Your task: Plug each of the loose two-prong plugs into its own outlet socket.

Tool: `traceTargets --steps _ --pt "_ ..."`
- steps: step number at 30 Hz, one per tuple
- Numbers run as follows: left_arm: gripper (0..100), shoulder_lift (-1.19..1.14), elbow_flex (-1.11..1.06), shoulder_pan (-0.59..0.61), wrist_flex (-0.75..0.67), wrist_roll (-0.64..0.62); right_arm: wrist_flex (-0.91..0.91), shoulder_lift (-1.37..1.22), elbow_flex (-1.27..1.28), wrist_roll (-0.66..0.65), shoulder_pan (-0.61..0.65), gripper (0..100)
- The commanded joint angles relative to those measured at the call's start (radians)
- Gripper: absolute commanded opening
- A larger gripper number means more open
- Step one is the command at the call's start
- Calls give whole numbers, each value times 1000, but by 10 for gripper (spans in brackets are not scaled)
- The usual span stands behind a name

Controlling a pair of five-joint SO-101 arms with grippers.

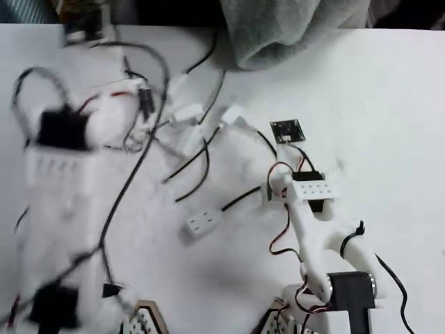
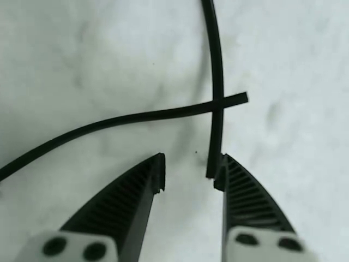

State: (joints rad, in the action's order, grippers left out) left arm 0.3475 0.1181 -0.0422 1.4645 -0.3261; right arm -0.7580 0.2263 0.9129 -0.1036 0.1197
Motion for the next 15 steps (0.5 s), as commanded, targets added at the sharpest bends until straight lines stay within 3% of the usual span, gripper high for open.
traceTargets --steps 1,15 --pt "24 352 -290 50 -233 9 12 33 -5 11 8 155" --pt "23 1307 -1278 61 -1155 14 12 33 -5 11 8 155"
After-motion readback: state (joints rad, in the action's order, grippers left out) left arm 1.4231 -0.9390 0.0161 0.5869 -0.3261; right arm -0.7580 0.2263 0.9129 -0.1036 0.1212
